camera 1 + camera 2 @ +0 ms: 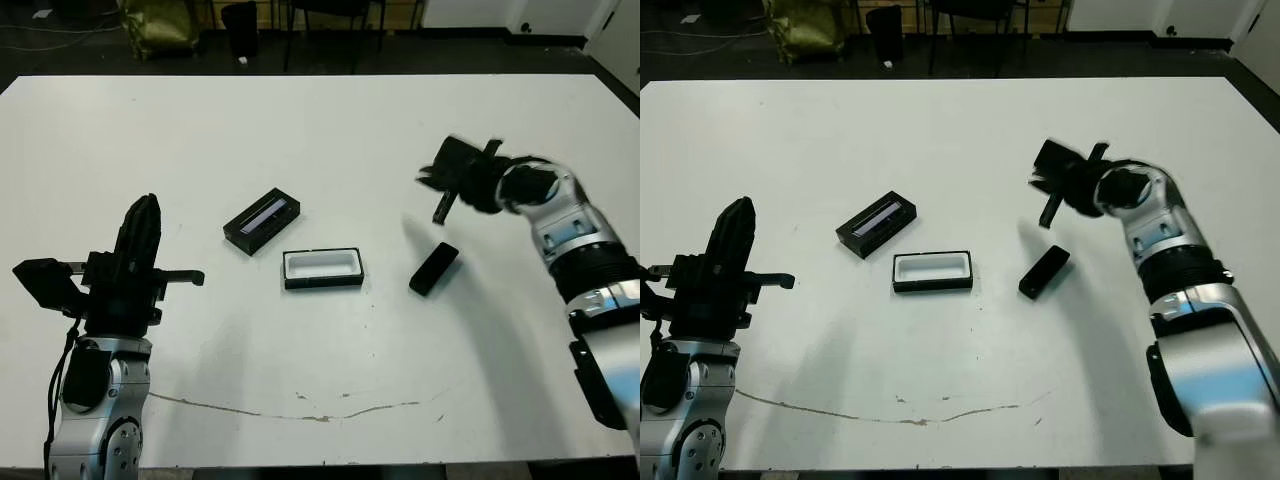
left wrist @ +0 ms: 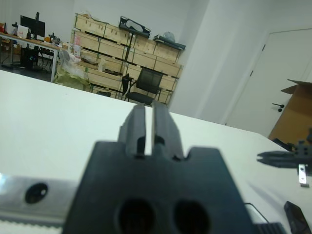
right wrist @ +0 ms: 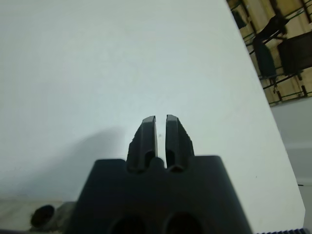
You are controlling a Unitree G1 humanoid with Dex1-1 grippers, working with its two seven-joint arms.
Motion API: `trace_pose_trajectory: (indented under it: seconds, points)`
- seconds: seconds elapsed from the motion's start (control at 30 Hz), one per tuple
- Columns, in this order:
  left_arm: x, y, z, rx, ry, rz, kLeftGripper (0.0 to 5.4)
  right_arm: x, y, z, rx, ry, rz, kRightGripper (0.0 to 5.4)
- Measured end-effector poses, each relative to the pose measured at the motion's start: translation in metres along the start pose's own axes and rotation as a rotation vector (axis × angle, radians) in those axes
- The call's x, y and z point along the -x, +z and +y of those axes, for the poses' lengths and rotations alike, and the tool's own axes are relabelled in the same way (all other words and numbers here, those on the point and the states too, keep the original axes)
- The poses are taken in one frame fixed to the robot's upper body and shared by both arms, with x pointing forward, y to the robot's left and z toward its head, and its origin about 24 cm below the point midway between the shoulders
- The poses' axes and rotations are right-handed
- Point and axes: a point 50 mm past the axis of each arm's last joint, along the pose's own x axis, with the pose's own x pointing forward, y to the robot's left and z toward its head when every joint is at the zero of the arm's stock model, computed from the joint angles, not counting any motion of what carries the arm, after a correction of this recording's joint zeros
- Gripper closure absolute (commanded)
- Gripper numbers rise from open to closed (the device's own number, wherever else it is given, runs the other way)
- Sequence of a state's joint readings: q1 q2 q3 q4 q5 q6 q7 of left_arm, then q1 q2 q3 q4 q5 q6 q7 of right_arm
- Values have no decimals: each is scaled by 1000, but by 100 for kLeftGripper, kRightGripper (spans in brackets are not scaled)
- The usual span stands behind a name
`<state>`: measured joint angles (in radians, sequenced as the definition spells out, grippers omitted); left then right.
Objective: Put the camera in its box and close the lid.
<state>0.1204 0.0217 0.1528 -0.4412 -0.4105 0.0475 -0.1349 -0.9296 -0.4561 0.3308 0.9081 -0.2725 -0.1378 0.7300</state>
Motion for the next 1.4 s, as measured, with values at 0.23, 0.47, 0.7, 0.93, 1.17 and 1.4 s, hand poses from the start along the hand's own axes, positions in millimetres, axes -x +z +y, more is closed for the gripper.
trace_pose_trajectory:
  seconds: [0.23,0.47,0.7,0.93,1.17,1.4]
  points:
    - [1,0,0,0,-3,-2,539,-1,-2,3,13,44,25,540]
    - [3,-2,-1,10,-1,5,539,1,-4,13,20,113,29,540]
    - [6,-3,-1,15,8,16,539,6,-2,11,28,125,39,540]
    - [6,-3,-2,20,5,18,539,11,-5,9,34,155,54,540]
    - [6,-4,-3,32,6,16,539,11,-6,13,59,212,75,540]
    - [6,-4,-3,31,3,14,539,11,-3,13,88,231,80,540]
